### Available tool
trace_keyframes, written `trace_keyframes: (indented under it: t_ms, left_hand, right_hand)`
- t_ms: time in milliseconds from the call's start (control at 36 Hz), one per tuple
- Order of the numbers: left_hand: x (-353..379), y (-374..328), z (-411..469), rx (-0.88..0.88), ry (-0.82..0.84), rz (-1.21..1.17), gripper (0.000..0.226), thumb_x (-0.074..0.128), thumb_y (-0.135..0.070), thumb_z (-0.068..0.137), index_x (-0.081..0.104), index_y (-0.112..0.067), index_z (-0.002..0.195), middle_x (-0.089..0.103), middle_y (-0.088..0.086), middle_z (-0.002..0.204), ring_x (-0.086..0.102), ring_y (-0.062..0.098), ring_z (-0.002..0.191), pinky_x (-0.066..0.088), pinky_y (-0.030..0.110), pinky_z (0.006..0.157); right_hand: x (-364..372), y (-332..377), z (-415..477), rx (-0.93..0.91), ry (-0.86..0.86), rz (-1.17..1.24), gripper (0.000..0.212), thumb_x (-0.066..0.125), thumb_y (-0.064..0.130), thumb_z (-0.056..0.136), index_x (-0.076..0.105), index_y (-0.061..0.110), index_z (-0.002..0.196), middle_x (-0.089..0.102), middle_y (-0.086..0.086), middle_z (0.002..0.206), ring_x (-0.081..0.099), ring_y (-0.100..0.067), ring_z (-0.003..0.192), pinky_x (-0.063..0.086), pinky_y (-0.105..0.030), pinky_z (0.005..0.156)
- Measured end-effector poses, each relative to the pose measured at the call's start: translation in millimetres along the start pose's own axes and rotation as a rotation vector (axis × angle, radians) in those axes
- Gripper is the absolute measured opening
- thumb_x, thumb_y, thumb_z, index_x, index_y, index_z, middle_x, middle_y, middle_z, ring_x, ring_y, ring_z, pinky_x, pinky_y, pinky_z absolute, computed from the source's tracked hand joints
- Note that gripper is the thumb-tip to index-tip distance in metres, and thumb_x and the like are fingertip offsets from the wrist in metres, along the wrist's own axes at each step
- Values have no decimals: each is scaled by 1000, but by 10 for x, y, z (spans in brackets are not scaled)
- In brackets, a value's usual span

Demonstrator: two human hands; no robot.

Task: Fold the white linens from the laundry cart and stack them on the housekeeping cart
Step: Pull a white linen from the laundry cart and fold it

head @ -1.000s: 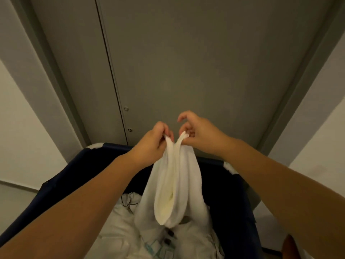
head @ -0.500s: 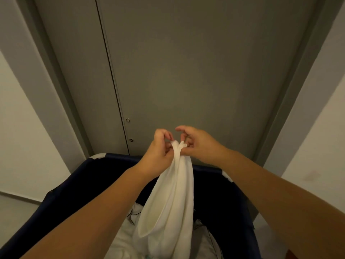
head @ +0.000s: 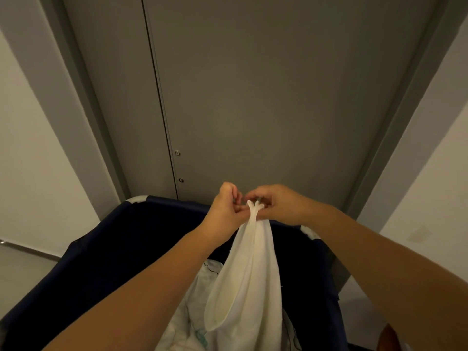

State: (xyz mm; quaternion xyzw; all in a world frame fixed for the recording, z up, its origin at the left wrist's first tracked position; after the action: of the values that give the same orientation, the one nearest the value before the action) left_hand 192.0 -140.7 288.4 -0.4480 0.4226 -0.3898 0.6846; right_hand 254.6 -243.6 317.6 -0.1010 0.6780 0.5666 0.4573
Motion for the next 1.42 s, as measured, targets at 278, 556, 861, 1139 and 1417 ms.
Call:
trace_keyframes:
  t_ms: [278,556,861,1139,1417]
  left_hand:
    - [21,-105,0,-13,17,-11,47,67,8,79,29,-19,83,39,1,82,36,11,61,39,15,53]
    - [-307,314,-214,-112,74,248,21,66,-25,88,47,-22,94,62,-1,95,60,12,86,51,31,82]
    - [-370,1330,-805,32,361,542,50,51,-44,79,41,-75,118,33,-10,145,42,12,128,37,27,109]
    - [-573,1240,-305,-142,334,1002,24,49,-29,96,66,-16,107,63,1,104,61,23,99,51,35,83]
    - [-1772,-540,530,-138,116,1440,22,53,-31,91,63,-15,104,62,4,93,59,21,84,52,36,78]
  right_hand:
    - [-78,94,-95,-80,-25,-166,19,74,14,80,66,24,93,56,6,91,56,-12,79,46,-25,71]
    - [-398,358,-166,-257,-300,-351,6,64,4,84,67,2,89,66,-8,96,60,-21,86,47,-30,78]
    - [-806,629,-101,-275,-456,-409,4,64,7,87,66,3,89,64,-8,90,58,-21,78,41,-19,68]
    - [-1172,702,-84,-230,-552,-564,10,65,9,87,66,2,94,60,-6,90,51,-17,78,34,-19,66]
    - [-1325,-101,-194,316,-204,-938,26,48,29,99,59,15,117,62,-9,116,56,-27,104,46,-39,92]
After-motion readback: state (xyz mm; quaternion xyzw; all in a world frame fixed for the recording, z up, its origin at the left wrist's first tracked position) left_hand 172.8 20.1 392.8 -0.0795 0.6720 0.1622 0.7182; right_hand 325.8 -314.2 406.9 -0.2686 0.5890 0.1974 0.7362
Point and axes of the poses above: each hand's wrist, its own z-axis towards the middle knuckle, its own x-axis out of the palm, y = z × x, the point moved 7 cm from there along z, towards the middle knuckle
